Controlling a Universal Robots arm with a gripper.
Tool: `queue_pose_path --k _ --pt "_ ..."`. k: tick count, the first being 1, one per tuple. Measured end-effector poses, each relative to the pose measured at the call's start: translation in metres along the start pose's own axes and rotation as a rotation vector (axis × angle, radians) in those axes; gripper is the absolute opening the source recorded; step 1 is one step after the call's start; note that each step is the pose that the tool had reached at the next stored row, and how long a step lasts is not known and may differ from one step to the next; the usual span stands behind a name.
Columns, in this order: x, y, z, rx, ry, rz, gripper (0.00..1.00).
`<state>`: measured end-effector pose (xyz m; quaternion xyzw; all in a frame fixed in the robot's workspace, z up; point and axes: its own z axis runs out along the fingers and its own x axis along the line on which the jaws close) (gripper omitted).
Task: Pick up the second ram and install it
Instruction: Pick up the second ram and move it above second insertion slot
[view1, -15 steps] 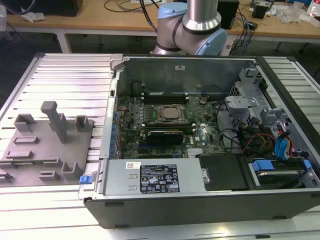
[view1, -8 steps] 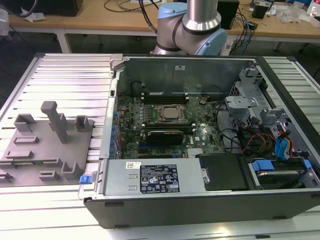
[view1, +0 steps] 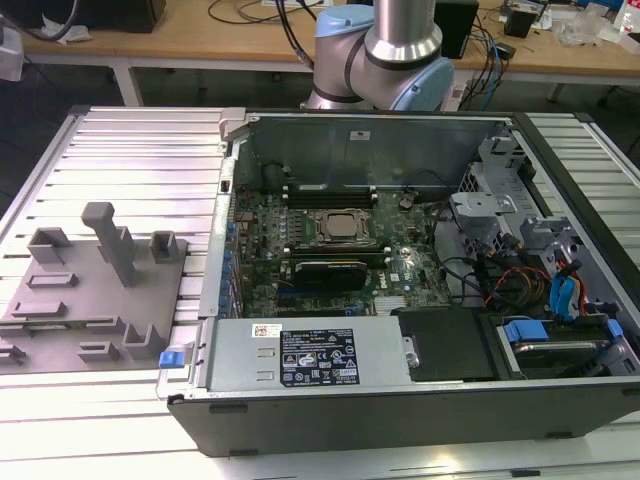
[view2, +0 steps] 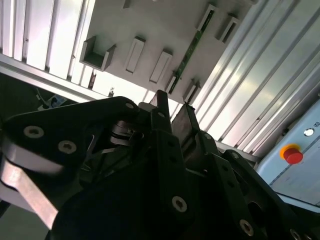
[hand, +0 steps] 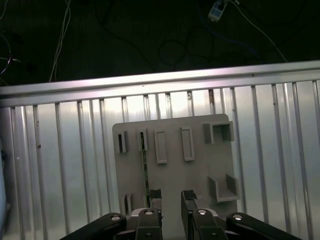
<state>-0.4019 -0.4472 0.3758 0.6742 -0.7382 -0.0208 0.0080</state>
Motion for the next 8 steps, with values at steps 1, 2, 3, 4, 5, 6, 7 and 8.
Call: queue_pose_path --k 1,2,3,4,5,6,7,8 --pt "0.0 0.0 0.0011 0.0 0.0 0.0 0.3" --pt "0.0 -0.0001 0.0025 0.0001 -0.0001 0.0 0.3" --pt "0.0001 -0.0002 0.0042 -0.0001 0.0 0.0 0.3" --pt "0.0001 -0.0002 0.0051 0.0 -0.0001 0.0 0.3" --pt "0.0001 -0.0002 0.0057 0.0 -0.0001 0.0 0.3" --pt "0.0001 -0.0003 0.0069 -0.0001 0.0 0.0 0.3" --pt "0.0001 -0.0003 0.0081 0.0 0.0 0.0 0.3" --pt "0.0001 -0.0004 0.0093 0.0 0.0 0.0 0.3"
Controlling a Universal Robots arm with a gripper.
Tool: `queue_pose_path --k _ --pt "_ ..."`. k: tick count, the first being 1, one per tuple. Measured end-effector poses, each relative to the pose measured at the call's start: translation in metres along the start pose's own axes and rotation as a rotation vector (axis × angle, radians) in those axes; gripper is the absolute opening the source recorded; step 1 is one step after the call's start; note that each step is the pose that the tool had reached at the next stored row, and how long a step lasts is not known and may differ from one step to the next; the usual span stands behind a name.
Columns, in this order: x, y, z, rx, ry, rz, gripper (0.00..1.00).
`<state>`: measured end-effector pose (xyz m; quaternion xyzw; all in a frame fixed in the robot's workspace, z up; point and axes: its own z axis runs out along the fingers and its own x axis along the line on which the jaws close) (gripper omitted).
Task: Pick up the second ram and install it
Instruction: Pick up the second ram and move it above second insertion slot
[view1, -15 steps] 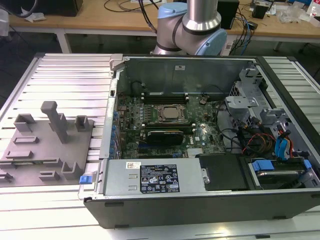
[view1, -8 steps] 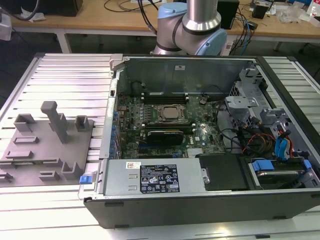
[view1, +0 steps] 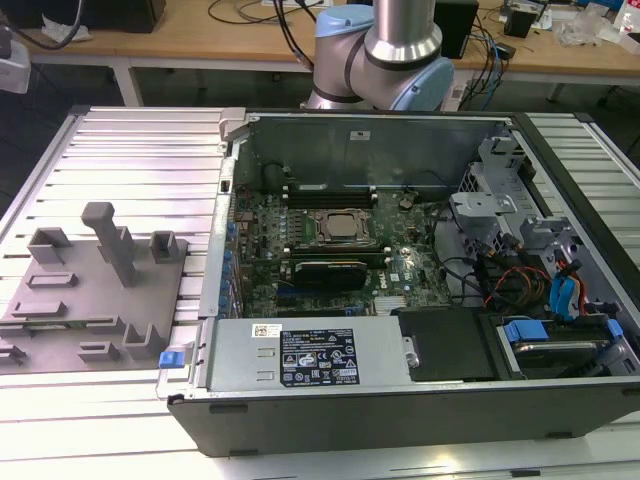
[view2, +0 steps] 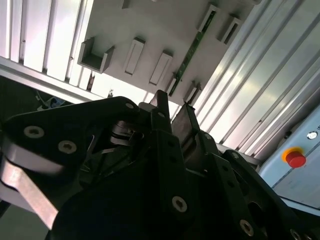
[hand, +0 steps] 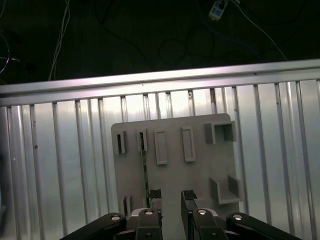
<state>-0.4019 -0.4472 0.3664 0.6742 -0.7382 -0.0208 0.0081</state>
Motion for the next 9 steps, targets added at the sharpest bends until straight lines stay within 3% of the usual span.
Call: queue_pose_path --k 9 --pt "0.0002 -0.0004 0.0094 0.0 -0.0001 0.0 0.3"
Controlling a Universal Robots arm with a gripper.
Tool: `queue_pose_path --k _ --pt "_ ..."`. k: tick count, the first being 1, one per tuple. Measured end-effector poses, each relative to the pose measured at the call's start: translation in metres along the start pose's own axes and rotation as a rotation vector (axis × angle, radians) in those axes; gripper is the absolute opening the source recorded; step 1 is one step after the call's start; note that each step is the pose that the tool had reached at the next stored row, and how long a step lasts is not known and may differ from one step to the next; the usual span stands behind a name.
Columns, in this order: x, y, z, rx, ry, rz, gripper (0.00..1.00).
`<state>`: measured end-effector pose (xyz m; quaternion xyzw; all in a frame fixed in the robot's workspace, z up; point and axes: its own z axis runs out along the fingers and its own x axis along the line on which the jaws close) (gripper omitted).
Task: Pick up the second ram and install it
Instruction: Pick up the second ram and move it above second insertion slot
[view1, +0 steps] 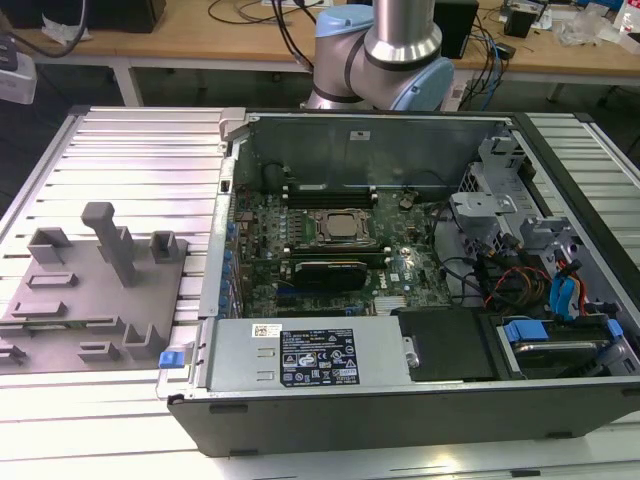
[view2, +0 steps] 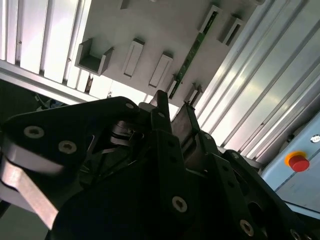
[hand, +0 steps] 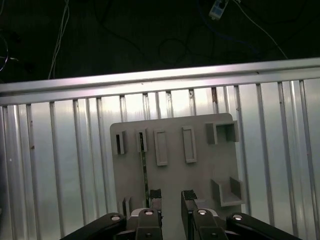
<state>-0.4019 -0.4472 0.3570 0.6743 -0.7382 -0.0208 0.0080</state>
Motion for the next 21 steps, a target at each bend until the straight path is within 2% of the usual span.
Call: queue_pose_path --k 21 --pt "0.0003 -0.0009 0.0213 0.0 0.0 0.0 0.3"
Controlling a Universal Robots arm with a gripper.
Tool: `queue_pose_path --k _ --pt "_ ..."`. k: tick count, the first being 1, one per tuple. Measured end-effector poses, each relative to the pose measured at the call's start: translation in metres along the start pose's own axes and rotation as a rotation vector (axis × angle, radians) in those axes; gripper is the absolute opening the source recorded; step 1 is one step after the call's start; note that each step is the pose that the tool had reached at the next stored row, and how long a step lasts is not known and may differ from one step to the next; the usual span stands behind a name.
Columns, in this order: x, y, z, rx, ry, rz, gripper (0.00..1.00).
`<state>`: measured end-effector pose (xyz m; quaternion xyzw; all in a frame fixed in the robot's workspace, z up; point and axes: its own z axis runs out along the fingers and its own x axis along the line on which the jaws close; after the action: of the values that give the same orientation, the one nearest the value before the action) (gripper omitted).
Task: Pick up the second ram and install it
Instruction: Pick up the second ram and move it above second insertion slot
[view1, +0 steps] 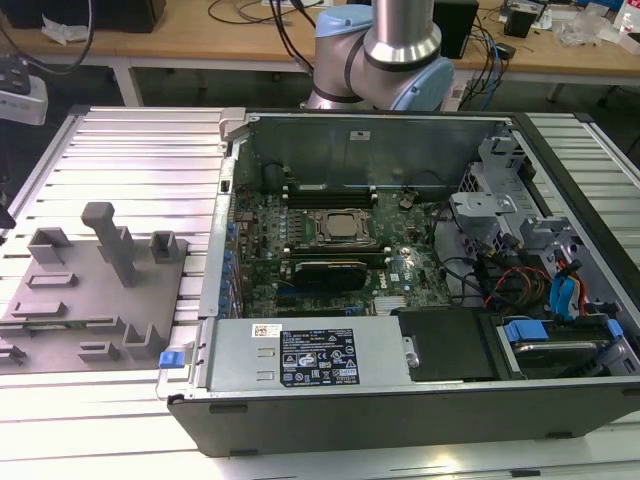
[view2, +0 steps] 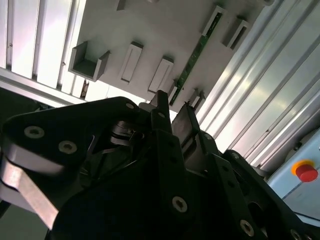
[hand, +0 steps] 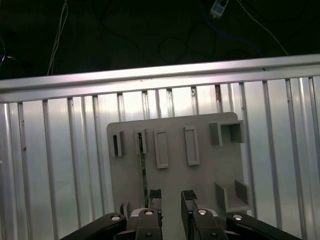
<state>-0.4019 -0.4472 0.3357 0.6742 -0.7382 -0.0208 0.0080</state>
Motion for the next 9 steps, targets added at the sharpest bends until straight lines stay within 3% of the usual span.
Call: queue_pose_path --k 3,9 --pt "0.0002 -0.0006 0.0136 0.0 0.0 0.0 0.3" --pt "0.0003 -0.0007 0.0179 0.0 0.0 0.0 0.3"
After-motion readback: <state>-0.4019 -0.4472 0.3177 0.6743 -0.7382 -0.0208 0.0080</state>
